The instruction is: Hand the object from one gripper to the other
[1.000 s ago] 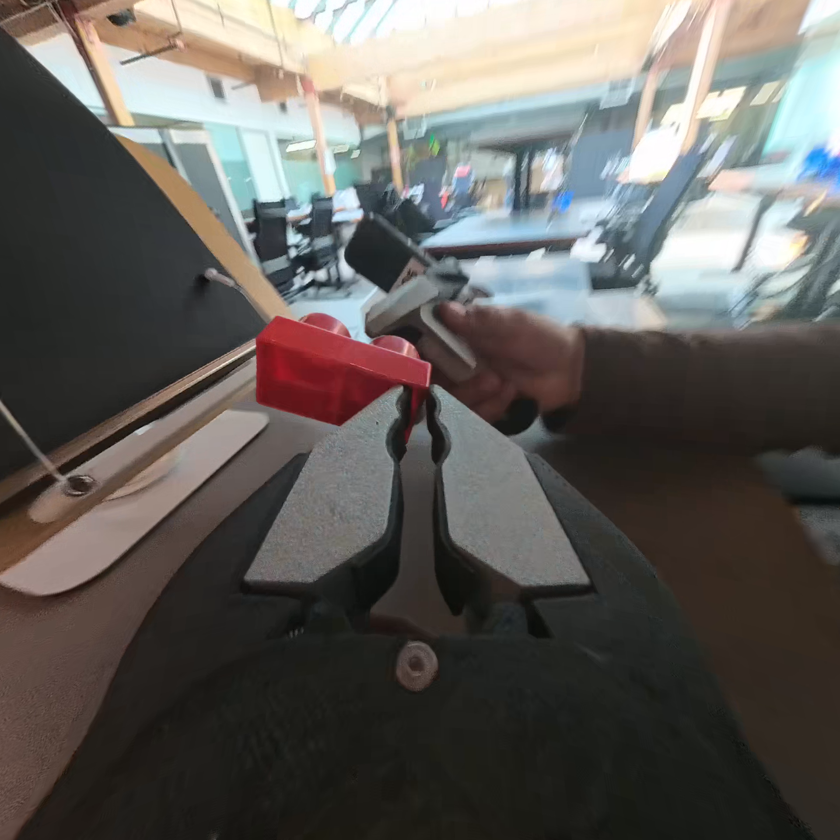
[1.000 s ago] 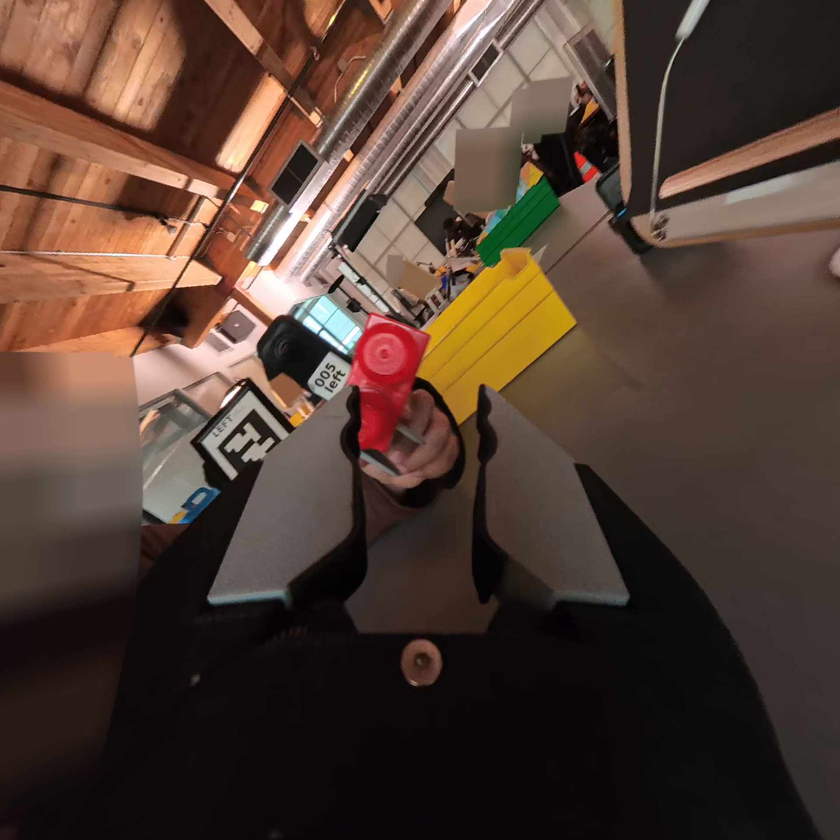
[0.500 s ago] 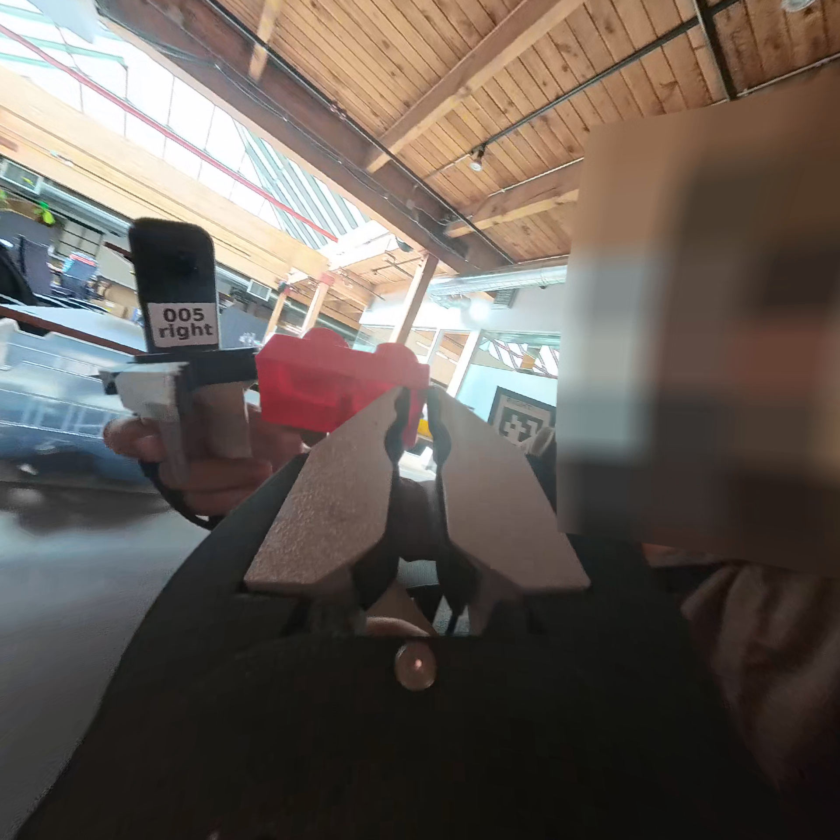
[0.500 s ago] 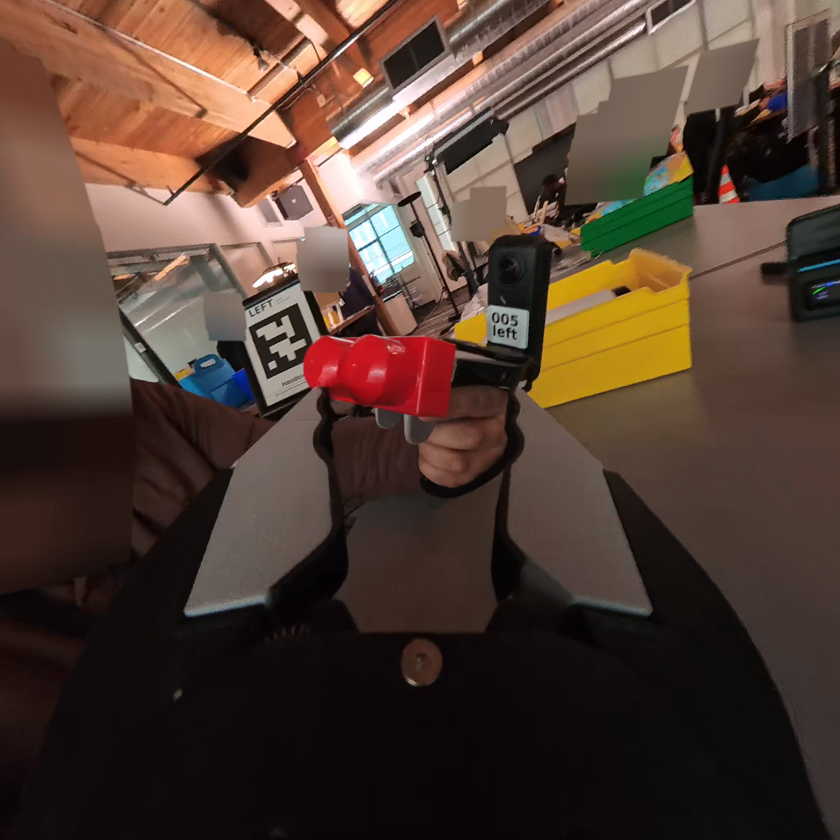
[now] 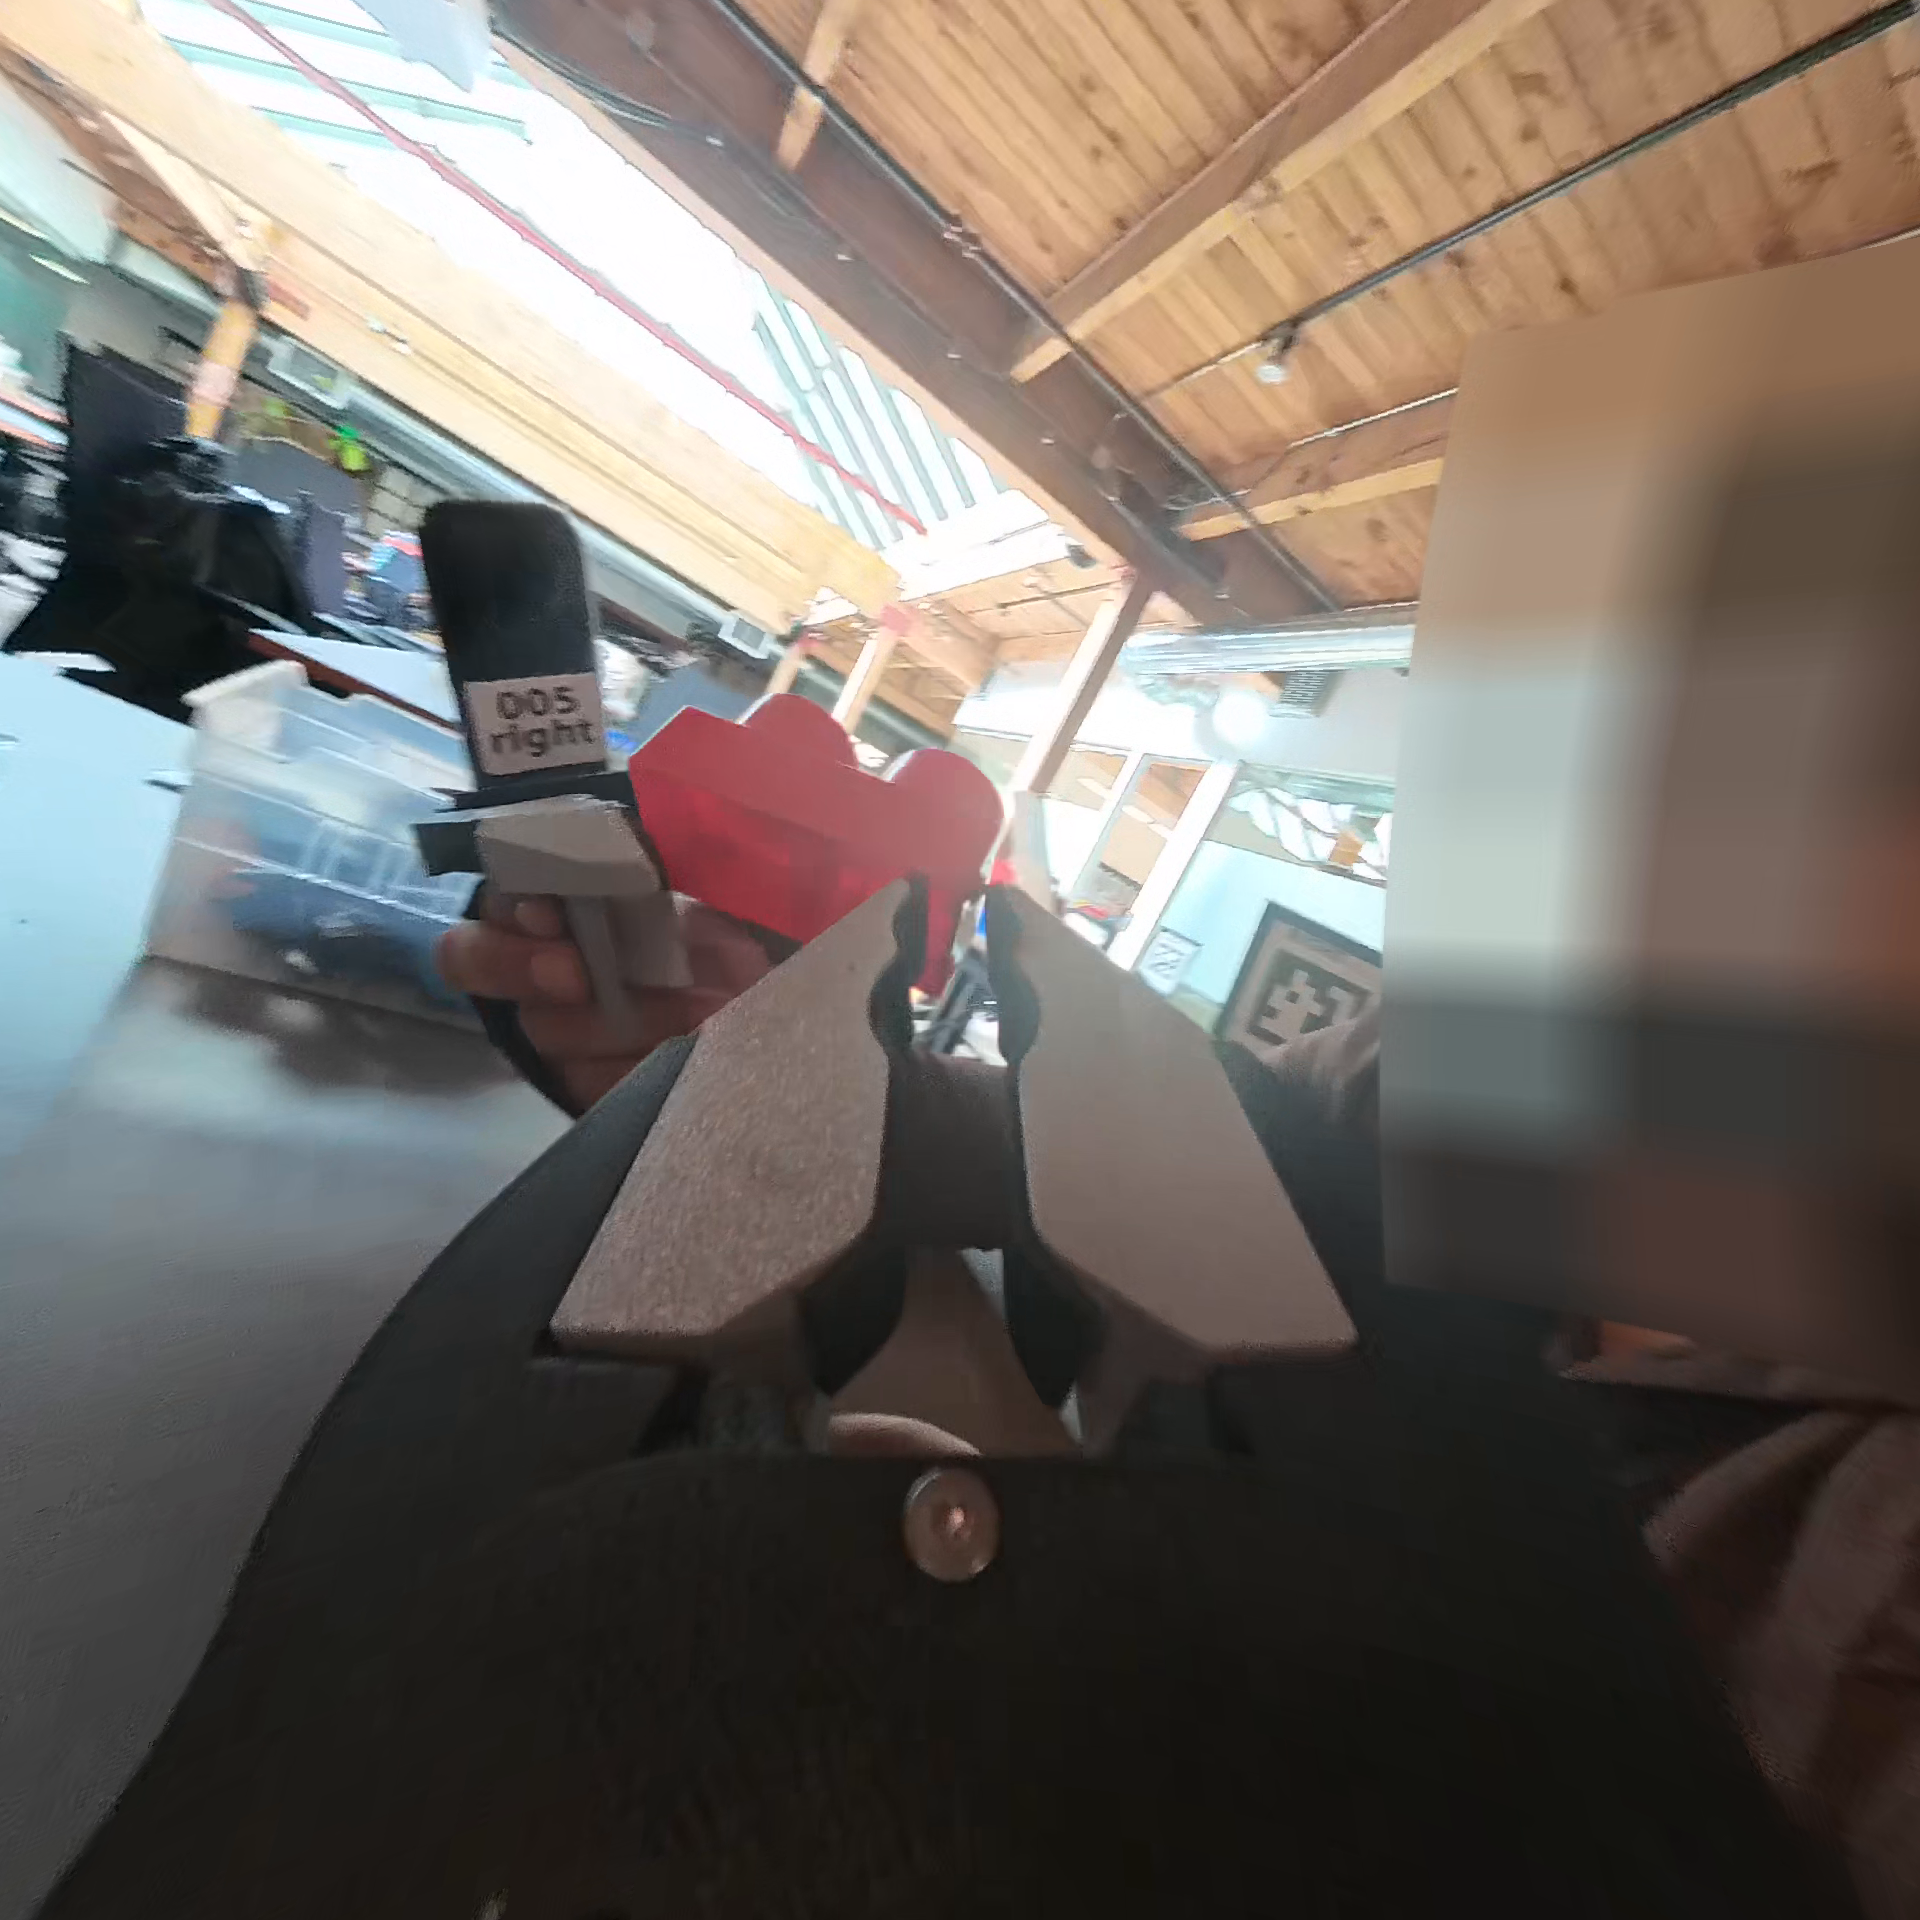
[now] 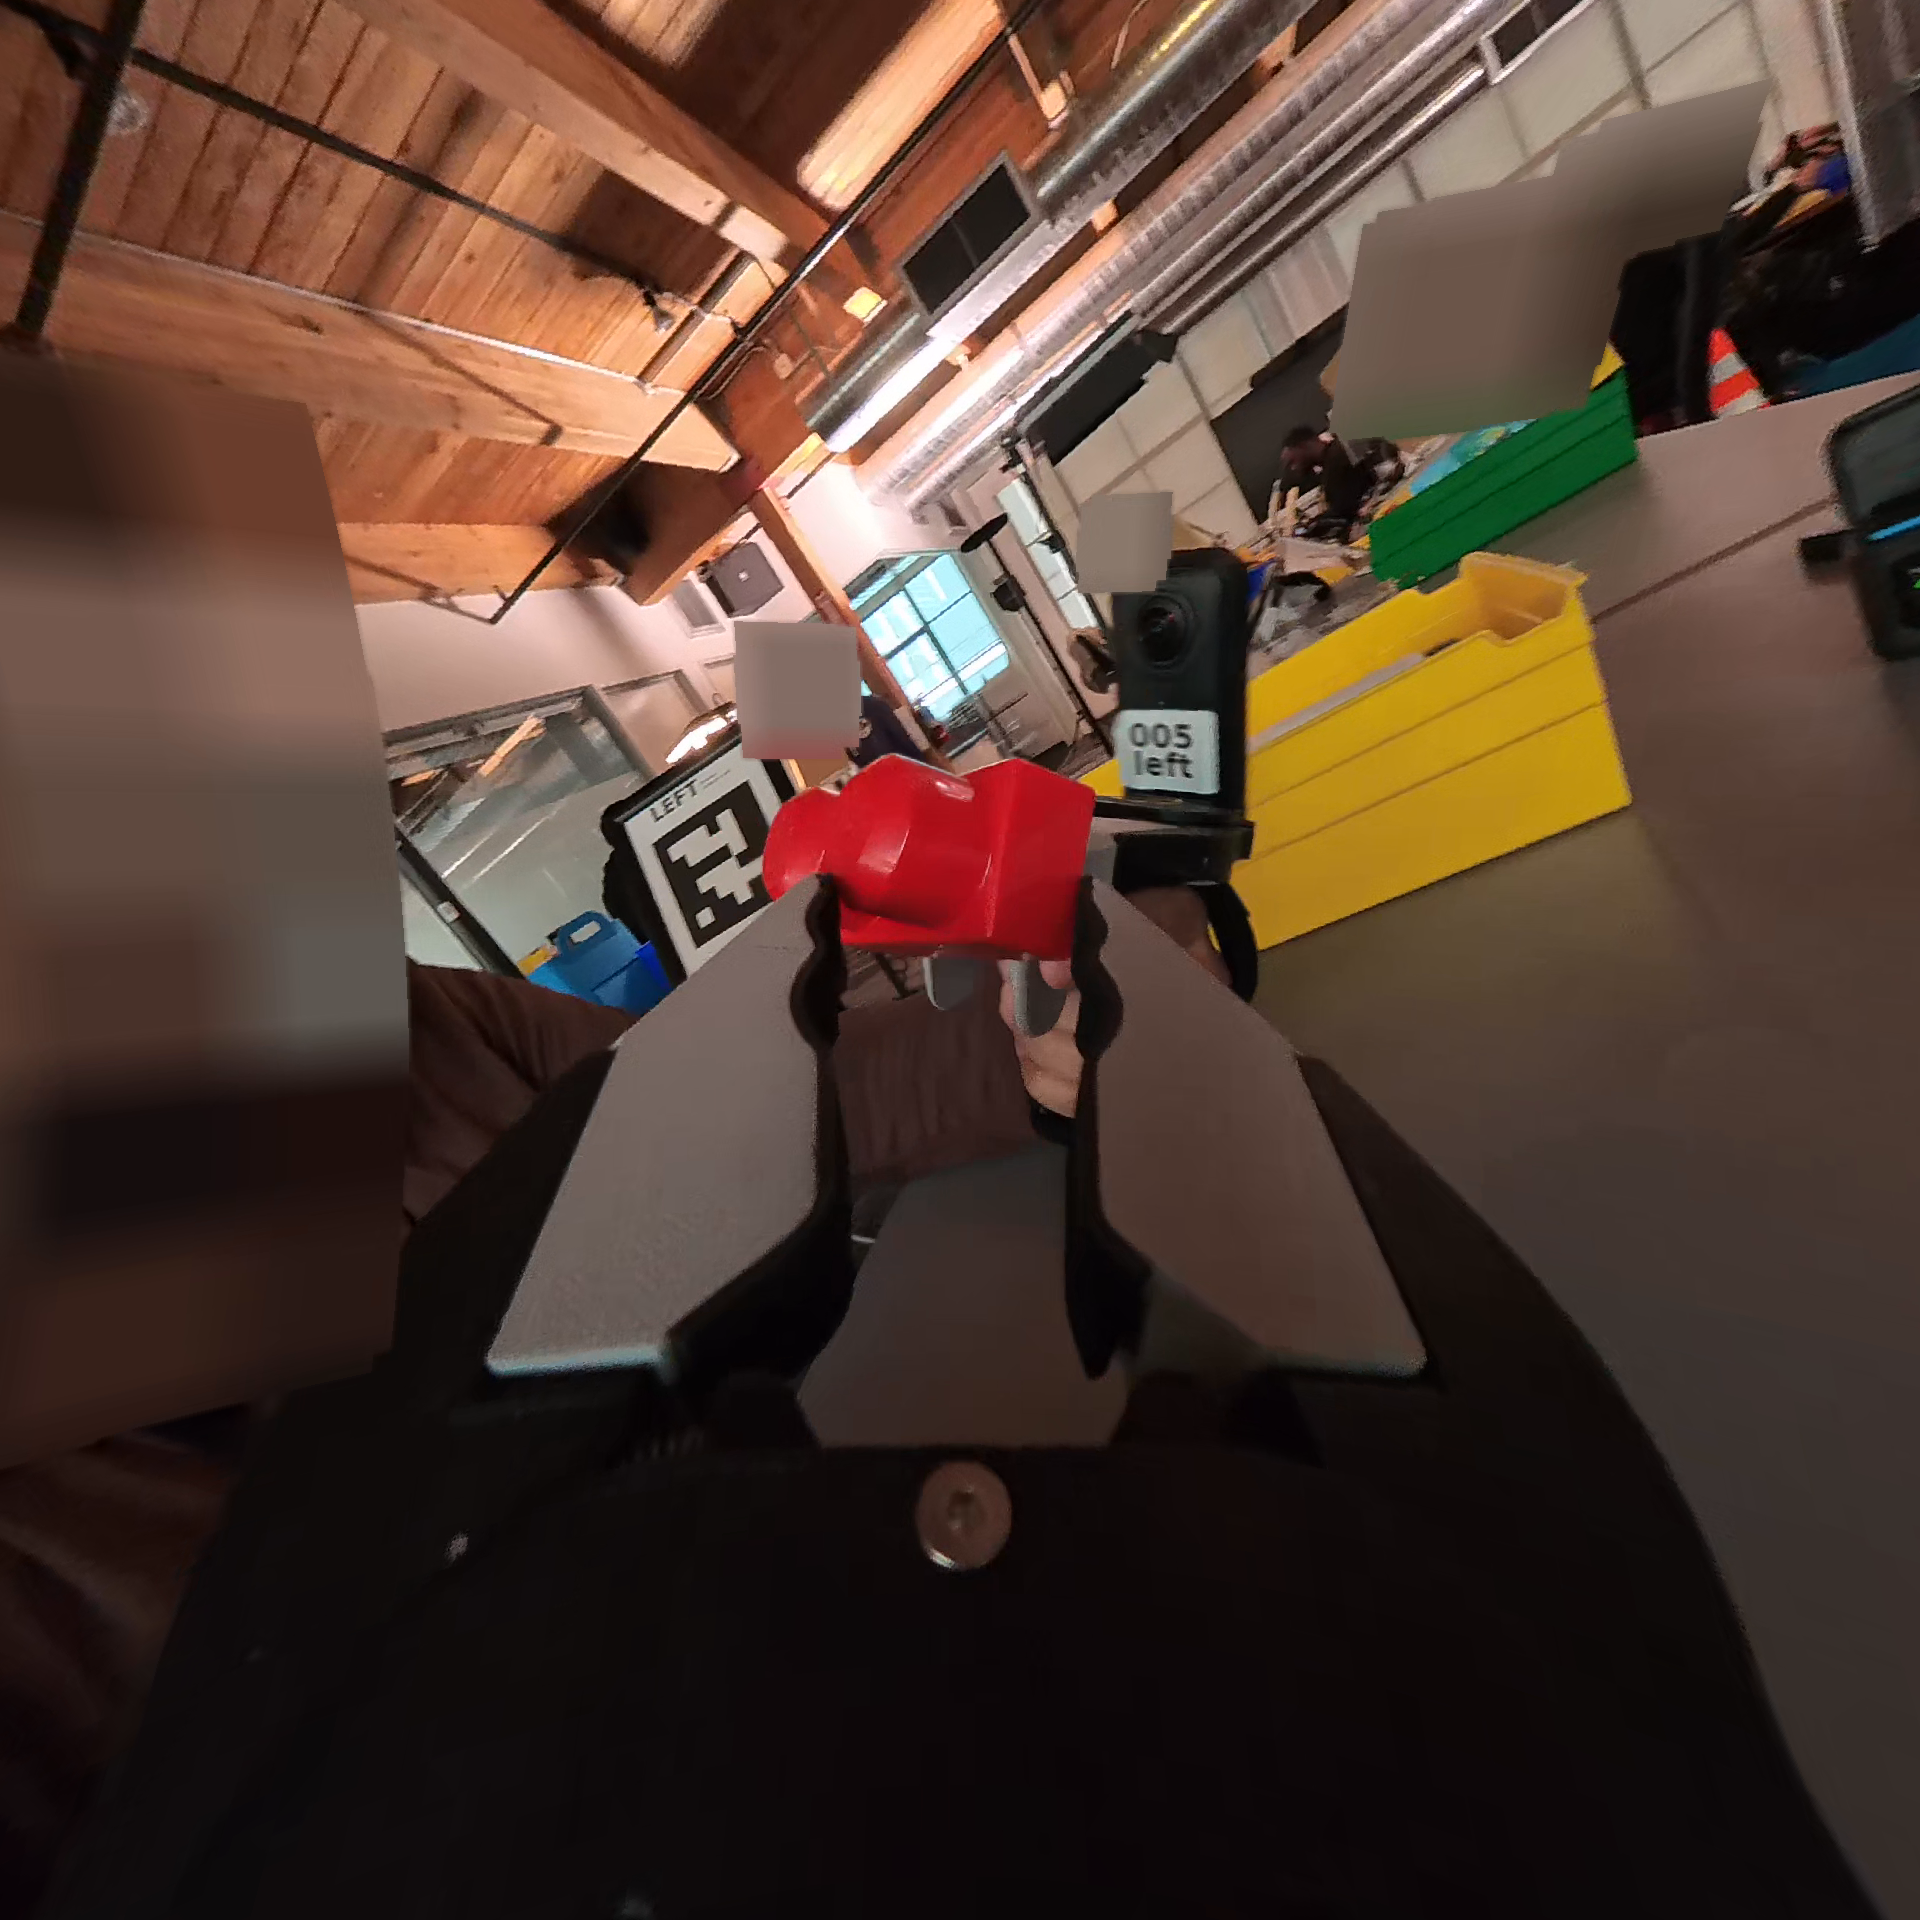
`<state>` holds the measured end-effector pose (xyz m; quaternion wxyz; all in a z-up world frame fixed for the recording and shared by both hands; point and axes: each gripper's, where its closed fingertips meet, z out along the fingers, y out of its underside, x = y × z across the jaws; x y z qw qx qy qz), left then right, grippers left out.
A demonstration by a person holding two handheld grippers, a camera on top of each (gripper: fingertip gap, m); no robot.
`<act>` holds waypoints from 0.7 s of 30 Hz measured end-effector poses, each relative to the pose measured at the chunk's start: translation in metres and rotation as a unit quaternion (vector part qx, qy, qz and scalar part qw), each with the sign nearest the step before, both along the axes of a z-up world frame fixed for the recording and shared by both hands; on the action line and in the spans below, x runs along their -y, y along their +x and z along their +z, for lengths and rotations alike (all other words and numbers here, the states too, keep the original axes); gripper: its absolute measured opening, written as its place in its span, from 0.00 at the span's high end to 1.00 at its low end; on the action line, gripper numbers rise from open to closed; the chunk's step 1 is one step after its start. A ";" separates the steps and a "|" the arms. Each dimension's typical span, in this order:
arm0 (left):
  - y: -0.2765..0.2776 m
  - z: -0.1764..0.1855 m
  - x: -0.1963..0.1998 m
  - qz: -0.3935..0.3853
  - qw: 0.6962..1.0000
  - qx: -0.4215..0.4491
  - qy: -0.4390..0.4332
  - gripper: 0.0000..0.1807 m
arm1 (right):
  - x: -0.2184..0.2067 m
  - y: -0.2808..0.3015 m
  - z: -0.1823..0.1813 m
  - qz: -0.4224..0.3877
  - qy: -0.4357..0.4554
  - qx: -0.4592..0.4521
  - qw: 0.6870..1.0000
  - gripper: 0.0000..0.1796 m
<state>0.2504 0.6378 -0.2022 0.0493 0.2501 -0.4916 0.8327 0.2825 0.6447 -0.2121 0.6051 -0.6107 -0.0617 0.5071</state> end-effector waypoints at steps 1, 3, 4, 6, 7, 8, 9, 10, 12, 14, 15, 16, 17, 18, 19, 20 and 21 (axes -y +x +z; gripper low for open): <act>0.005 -0.003 -0.002 0.021 1.000 -0.004 0.015 0.95 | -0.001 0.004 0.000 -0.009 -0.002 -0.003 1.000 0.77; 0.015 -0.010 -0.009 0.072 0.996 -0.011 0.055 0.90 | -0.002 0.014 0.001 -0.035 -0.005 -0.007 0.999 0.76; 0.021 -0.015 -0.013 0.102 0.991 -0.013 0.084 0.87 | -0.005 0.020 -0.002 -0.061 -0.011 0.009 0.998 0.76; 0.031 -0.024 -0.022 0.165 0.976 -0.007 0.146 0.82 | -0.007 0.030 -0.005 -0.108 -0.019 0.048 0.993 0.76; 0.034 -0.028 -0.026 0.196 0.964 0.002 0.182 0.82 | -0.009 0.036 -0.009 -0.137 -0.028 0.074 0.987 0.76; 0.038 -0.033 -0.029 0.227 0.949 0.011 0.219 0.80 | -0.011 0.041 -0.012 -0.167 -0.035 0.101 0.980 0.77; 0.042 -0.038 -0.031 0.256 0.931 0.021 0.258 0.77 | -0.012 0.046 -0.014 -0.189 -0.040 0.123 0.973 0.77; 0.046 -0.043 -0.032 0.283 0.911 0.032 0.298 0.75 | -0.013 0.049 -0.016 -0.208 -0.046 0.142 0.967 0.77; 0.052 -0.052 -0.034 0.334 0.860 0.063 0.380 0.74 | -0.015 0.054 -0.020 -0.238 -0.058 0.170 0.955 0.77; 0.057 -0.058 -0.036 0.382 0.800 0.101 0.452 0.74 | -0.017 0.053 -0.025 -0.238 -0.072 0.178 0.952 0.77; 0.059 -0.059 -0.037 0.402 0.770 0.119 0.481 0.74 | -0.019 0.052 -0.028 -0.236 -0.080 0.174 0.953 0.77; 0.061 -0.061 -0.038 0.419 0.742 0.134 0.505 0.71 | -0.021 0.051 -0.030 -0.235 -0.087 0.167 0.953 0.77; 0.063 -0.062 -0.040 0.436 0.715 0.145 0.527 0.68 | -0.022 0.050 -0.032 -0.232 -0.093 0.159 0.955 0.77; 0.064 -0.063 -0.041 0.447 0.693 0.154 0.544 0.65 | -0.023 0.050 -0.035 -0.227 -0.100 0.151 0.957 0.77; 0.065 -0.065 -0.042 0.453 0.679 0.159 0.555 0.62 | -0.024 0.050 -0.037 -0.224 -0.106 0.144 0.958 0.77; 0.067 -0.066 -0.044 0.457 0.670 0.159 0.563 0.62 | -0.025 0.050 -0.038 -0.222 -0.111 0.139 0.959 0.77; 0.067 -0.066 -0.046 0.462 0.665 0.158 0.565 0.64 | -0.025 0.049 -0.039 -0.219 -0.114 0.135 0.959 0.77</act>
